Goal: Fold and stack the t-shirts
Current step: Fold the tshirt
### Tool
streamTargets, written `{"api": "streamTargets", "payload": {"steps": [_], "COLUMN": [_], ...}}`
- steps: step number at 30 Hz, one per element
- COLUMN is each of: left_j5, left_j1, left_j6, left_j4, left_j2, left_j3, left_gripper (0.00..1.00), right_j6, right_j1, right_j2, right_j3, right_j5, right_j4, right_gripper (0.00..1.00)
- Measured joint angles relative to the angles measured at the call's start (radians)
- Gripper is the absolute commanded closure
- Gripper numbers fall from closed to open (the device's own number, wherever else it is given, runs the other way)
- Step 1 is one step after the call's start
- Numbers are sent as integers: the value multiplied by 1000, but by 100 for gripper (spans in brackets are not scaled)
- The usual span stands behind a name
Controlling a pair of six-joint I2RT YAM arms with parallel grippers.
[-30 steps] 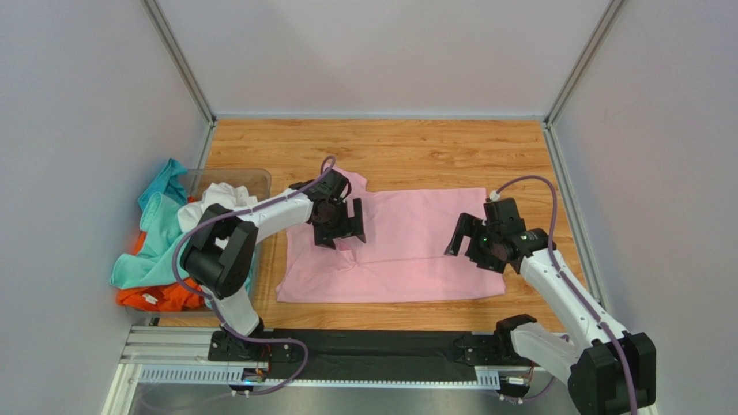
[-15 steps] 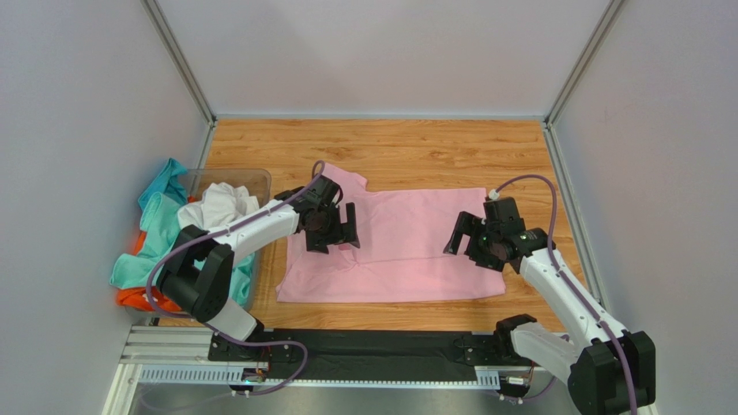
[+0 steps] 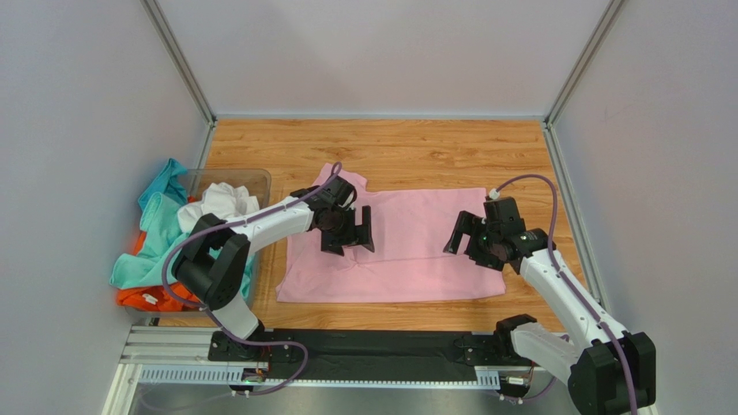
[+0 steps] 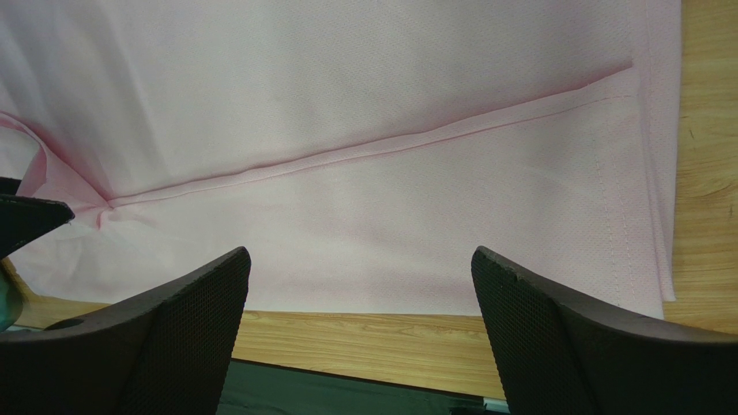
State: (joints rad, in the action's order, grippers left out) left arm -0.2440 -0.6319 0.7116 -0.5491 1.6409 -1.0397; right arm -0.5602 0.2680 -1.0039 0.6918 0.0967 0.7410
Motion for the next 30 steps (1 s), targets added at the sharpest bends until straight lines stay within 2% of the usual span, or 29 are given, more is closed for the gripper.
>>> {"api": "streamTargets", "payload": {"steps": [16,24,30], "left_j5": [-27,34,140], "left_j1": [0,0,6], "left_j6": [-11,-31,-72], "left_j4": [26,-33,-121], "left_j2": [174,167,76], "left_j3": [-114,-171,-280], "left_gripper": [0,0,0], "right_j6": [0,1,12], "right_j1": [0,0,0], "right_j2": [-22,-23,-41], "right_j3": [-18,-11,90], "right_j5": [-28,-39,-84], "right_j4": [-2,3,10], "right_gripper": [0,0,0]}}
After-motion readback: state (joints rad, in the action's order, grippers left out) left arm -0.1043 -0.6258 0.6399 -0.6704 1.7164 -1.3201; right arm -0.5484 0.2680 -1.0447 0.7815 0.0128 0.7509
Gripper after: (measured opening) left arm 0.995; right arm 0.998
